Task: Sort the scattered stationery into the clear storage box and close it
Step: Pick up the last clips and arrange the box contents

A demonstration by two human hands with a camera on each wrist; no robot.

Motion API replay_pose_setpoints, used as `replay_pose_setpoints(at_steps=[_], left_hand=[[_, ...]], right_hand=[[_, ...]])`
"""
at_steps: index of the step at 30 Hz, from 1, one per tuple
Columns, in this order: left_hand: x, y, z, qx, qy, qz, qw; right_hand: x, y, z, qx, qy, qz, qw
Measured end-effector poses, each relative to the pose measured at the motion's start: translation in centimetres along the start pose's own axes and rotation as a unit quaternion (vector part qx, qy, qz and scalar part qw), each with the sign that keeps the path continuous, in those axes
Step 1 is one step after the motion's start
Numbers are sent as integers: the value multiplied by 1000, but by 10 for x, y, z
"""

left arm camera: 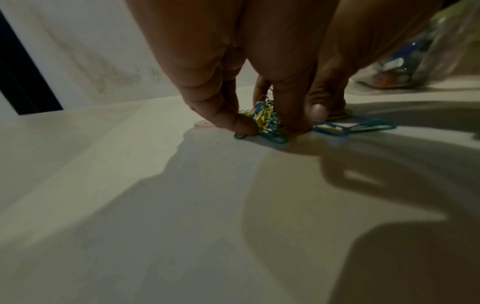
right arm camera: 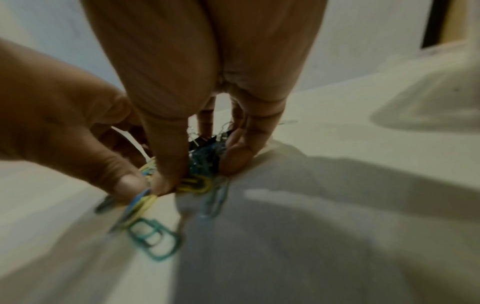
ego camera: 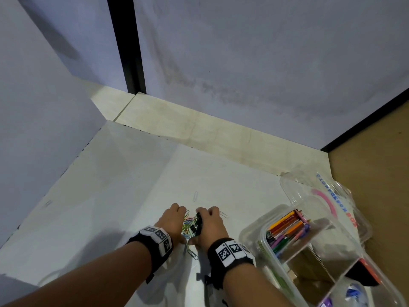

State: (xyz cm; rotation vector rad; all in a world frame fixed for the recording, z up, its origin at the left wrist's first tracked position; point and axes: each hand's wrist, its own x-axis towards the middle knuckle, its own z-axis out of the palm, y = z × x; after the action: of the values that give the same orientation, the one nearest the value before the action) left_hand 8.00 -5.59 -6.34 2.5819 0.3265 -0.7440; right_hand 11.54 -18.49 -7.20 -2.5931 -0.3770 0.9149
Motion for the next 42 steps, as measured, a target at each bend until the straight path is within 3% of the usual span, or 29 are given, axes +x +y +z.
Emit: replay_pose_setpoints(at_steps=[10,23,35,42], left_hand=[[4,11,2,-69,3,-8,998],[-23,54,-29,-150,67,37,986],[-31,90,-39,-143,42,67,986],[-48,127,-57,-140,64,142,978]], right_hand=[[-9,-9,2,142,46,-3,989],[-43,-9,-52,123,97,32,987],[-73,3,-77,141,131,70,979],[-105,9,-106,159,189,72,966]])
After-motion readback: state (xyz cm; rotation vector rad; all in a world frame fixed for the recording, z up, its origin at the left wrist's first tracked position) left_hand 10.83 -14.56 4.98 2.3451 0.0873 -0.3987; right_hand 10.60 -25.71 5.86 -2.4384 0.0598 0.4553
